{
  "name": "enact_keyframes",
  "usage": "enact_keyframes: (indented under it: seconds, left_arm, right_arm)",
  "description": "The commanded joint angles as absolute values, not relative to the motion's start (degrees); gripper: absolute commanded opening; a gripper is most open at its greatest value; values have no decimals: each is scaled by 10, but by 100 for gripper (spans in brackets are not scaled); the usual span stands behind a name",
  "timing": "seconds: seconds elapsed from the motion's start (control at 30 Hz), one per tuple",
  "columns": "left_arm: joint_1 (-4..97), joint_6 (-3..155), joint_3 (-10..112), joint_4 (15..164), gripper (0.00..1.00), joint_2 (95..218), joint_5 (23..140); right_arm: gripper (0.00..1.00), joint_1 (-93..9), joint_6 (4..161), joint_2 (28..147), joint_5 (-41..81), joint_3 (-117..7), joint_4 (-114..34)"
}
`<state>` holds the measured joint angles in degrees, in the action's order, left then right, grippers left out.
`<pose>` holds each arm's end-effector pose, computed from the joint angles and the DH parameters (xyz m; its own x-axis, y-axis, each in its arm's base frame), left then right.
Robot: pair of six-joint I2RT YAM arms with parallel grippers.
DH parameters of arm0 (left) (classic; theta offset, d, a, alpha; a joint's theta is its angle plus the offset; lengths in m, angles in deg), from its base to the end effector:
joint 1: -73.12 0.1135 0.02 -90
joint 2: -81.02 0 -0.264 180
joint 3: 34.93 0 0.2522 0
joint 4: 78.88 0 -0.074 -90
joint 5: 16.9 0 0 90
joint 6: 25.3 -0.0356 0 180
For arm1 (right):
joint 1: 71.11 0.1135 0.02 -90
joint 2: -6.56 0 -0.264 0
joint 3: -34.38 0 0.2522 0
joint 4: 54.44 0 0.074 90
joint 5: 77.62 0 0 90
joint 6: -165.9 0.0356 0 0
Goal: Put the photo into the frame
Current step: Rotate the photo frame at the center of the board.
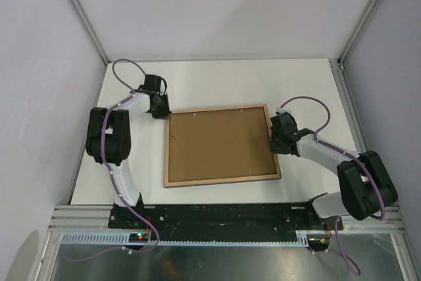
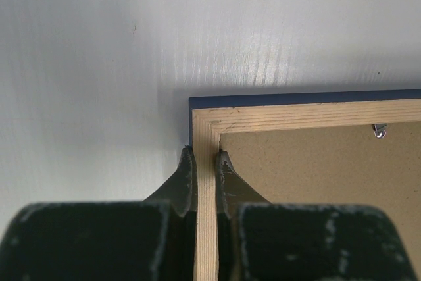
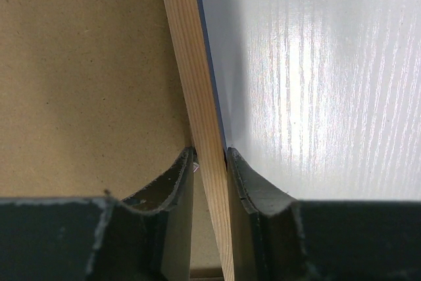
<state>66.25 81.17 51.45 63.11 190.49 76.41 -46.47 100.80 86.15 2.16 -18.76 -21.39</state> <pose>0.3899 -0.0490 0.1676 -0.8752 -0.1796 -0.4491 -0.1053 0.9770 -0.1855 0.2330 0.0999 0.1669 -0.8487 0.0666 -0.5247 0.0318 0.9967 0.0750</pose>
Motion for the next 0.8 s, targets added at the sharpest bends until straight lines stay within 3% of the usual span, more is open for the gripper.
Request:
enact_keyframes:
  seconds: [0.0,0.33,0.47,0.63,0.77]
  left_arm:
    - [667,823,542,652,0,1905,766]
    - [667,825,544,652,2,1904,780]
    - [667,822,548,652,20,1893,782]
    - [667,822,545,652,51,1870,789]
    - [666,836,518,650,64,1833,784]
  right_arm:
    - [0,-471,1013,864,26,-180,-212]
    - [0,-489,1015,883,33,-190,-233]
    - [0,-497,1014,888,34,-197,-237]
    - [0,-500,1012,894,32,-206,-236]
    - [0,-501,1012,897,33,-210,-236]
